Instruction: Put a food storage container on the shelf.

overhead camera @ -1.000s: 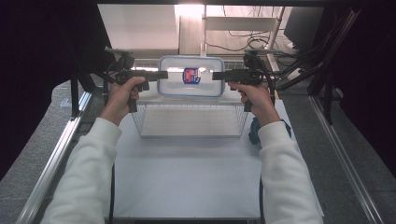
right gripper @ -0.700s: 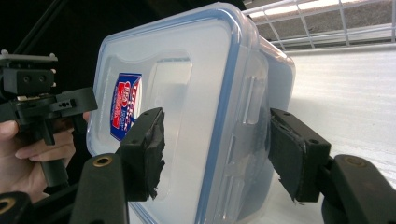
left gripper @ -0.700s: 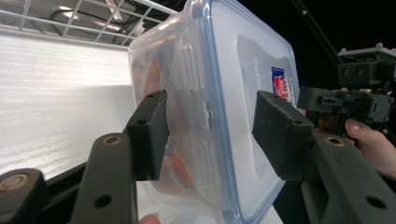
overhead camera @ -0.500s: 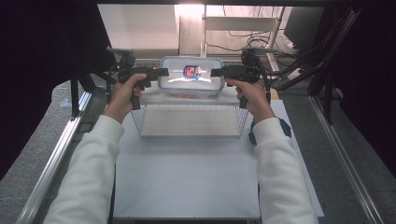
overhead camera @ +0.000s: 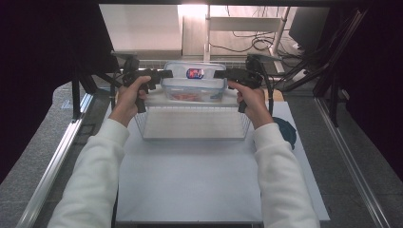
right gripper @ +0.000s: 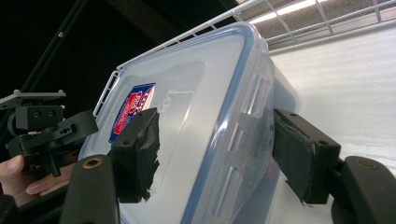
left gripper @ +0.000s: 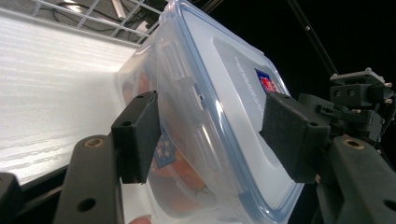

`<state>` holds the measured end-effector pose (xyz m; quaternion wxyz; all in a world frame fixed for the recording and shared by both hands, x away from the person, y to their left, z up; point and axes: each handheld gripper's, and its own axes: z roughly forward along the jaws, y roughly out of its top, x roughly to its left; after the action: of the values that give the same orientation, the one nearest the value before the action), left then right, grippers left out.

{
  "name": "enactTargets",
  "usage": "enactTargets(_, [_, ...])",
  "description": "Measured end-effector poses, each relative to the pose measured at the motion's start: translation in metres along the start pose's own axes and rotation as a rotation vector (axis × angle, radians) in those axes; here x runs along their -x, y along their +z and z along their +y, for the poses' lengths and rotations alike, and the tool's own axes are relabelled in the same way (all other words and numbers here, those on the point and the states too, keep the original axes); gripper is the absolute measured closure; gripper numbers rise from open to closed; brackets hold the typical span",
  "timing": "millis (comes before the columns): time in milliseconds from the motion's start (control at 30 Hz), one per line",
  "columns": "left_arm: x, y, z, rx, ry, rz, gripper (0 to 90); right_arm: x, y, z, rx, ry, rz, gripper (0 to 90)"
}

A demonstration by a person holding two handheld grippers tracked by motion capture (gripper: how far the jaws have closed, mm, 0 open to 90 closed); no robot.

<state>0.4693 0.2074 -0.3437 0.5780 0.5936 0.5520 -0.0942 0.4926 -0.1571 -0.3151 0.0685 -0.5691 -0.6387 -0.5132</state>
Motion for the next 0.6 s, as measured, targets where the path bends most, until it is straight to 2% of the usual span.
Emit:
enactTargets(100, [0.002,0.001,-0.001,0.008,0.018,0.014,35.9,0.0,0.0,0.0,0.004,-0.009,-0.002,32.7])
enactTargets(167, [0.005,0.001,-0.002,0.028,0.041,0.033,30.1,-0.001,0.001,-0.001,0.009,-0.025,-0.005,29.9])
enactTargets(233, [0.013,-0.001,-0.004,0.06,0.1,0.045,26.4,-0.003,0.001,-0.002,0.026,-0.035,0.002,24.2])
enactTargets(333, [0.022,-0.006,-0.004,0.084,0.164,0.066,20.8,-0.009,-0.002,-0.005,0.072,-0.06,-0.003,17.7])
enactTargets(433, [0.028,-0.015,-0.005,0.117,0.191,0.107,17.1,-0.015,-0.007,-0.007,0.087,-0.109,-0.015,12.9])
enactTargets(600, [0.035,-0.03,-0.013,0.114,0.278,0.139,16.1,-0.027,-0.022,-0.014,0.1,-0.192,-0.043,8.1])
